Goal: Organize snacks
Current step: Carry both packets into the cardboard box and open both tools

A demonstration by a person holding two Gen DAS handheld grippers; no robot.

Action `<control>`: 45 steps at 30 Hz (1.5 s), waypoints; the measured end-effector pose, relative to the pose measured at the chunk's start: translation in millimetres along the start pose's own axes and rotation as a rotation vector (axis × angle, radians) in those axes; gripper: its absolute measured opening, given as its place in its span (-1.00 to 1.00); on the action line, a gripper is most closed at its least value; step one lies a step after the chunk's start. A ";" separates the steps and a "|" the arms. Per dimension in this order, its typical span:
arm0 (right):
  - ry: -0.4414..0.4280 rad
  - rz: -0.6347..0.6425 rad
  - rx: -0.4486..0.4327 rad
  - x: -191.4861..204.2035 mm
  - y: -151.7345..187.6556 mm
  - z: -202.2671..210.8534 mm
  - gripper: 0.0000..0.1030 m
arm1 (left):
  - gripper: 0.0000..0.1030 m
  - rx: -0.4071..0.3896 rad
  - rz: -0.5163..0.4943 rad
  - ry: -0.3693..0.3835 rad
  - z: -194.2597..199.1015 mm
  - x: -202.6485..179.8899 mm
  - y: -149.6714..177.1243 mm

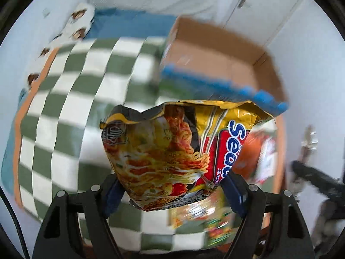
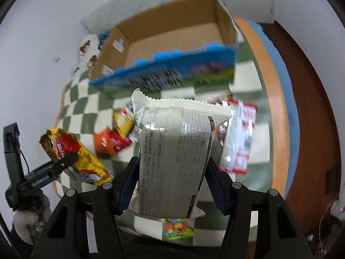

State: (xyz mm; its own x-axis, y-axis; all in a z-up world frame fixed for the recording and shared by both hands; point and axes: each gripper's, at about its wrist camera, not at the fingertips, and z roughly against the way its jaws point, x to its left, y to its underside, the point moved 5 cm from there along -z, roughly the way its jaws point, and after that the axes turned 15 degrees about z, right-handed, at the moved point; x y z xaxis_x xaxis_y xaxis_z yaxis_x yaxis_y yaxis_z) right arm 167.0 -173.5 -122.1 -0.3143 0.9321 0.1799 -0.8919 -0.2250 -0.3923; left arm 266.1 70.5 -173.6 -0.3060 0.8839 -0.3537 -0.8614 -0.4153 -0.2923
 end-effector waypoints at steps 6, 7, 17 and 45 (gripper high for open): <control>-0.004 0.079 -0.098 18.6 -70.4 46.0 0.22 | 0.52 -0.030 -0.090 0.115 28.9 -72.7 -69.4; 0.007 0.092 -0.108 16.2 -85.4 44.7 0.22 | 0.52 -0.026 -0.102 0.126 24.9 -86.8 -86.4; 0.090 0.160 -0.025 -35.8 -218.6 -35.7 0.22 | 0.52 0.187 -0.140 0.043 -108.2 -147.4 -193.2; 0.158 0.092 0.169 -134.2 -317.3 -198.7 0.84 | 0.83 0.164 -0.162 -0.098 -167.4 -146.2 -194.8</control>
State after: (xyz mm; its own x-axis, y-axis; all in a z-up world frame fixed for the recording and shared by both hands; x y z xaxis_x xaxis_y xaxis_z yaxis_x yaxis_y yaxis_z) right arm 556.9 -170.8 -201.0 -0.3537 0.9354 0.0024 -0.9078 -0.3426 -0.2419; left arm 546.5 -13.8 -213.7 -0.1895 0.9561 -0.2236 -0.9543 -0.2329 -0.1874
